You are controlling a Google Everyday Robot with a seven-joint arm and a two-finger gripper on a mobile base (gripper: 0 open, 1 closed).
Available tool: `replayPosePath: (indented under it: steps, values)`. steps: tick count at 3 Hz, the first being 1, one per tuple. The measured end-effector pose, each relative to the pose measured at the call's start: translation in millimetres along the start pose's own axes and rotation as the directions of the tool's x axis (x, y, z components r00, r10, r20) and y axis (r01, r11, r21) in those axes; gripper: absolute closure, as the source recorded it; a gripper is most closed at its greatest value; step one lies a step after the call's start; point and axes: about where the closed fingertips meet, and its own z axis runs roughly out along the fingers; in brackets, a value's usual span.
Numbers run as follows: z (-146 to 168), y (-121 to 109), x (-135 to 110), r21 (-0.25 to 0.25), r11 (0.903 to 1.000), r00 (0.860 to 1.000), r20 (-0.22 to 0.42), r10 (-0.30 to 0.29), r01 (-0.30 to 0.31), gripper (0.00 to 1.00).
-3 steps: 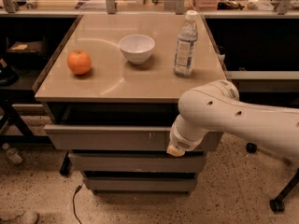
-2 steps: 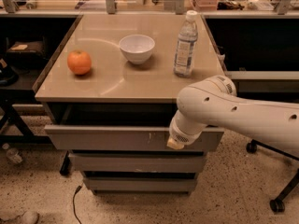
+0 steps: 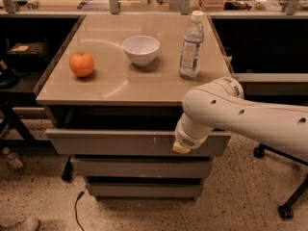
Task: Close top drawer
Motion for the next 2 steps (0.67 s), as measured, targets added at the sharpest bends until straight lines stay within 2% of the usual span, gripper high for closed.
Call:
replayPosePath:
  steps: [2]
  values:
    - [0.0, 0.0, 0.0, 0.000, 1.0000, 1.000, 0.000, 0.000, 0.000, 0.16]
